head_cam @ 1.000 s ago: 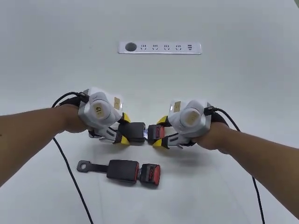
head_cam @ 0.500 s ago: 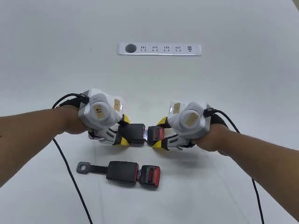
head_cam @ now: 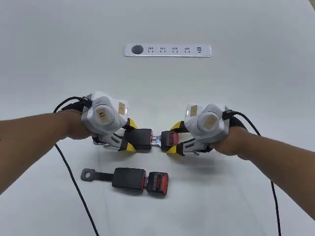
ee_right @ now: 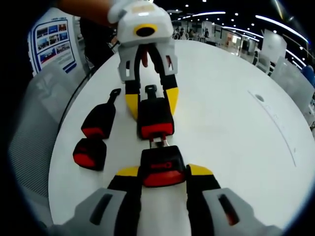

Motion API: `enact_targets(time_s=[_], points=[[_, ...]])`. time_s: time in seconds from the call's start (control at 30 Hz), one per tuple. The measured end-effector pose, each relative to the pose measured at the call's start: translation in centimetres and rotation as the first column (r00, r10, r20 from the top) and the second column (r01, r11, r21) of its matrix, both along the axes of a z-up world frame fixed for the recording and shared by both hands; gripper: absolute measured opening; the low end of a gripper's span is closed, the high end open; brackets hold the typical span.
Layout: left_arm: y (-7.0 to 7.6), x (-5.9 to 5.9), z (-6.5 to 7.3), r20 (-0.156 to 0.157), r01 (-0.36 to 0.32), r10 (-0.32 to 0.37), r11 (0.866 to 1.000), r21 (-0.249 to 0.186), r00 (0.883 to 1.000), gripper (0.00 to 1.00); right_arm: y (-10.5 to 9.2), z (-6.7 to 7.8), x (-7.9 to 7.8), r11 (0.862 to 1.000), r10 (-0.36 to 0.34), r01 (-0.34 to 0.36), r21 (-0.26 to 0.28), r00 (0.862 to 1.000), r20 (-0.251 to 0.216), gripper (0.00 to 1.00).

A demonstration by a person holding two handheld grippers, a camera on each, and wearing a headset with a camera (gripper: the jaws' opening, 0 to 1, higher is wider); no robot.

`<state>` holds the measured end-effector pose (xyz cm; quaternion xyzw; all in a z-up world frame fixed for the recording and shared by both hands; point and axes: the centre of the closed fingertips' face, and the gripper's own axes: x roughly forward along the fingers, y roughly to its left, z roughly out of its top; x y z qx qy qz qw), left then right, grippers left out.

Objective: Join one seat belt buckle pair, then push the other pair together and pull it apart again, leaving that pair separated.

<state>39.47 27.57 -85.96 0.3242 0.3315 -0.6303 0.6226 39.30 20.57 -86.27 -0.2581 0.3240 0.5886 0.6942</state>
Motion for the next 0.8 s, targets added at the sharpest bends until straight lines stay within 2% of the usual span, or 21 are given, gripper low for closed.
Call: enact_targets(time_s=[0.8], points=[[0.1, 0.0, -0.1, -0.001, 0.004, -0.004, 1.0, 0.003, 1.0, 0.34, -3.8, 0.0, -0.5, 0.999, -0.033, 0.033, 0.019, 0.999, 0.006, 0.36]])
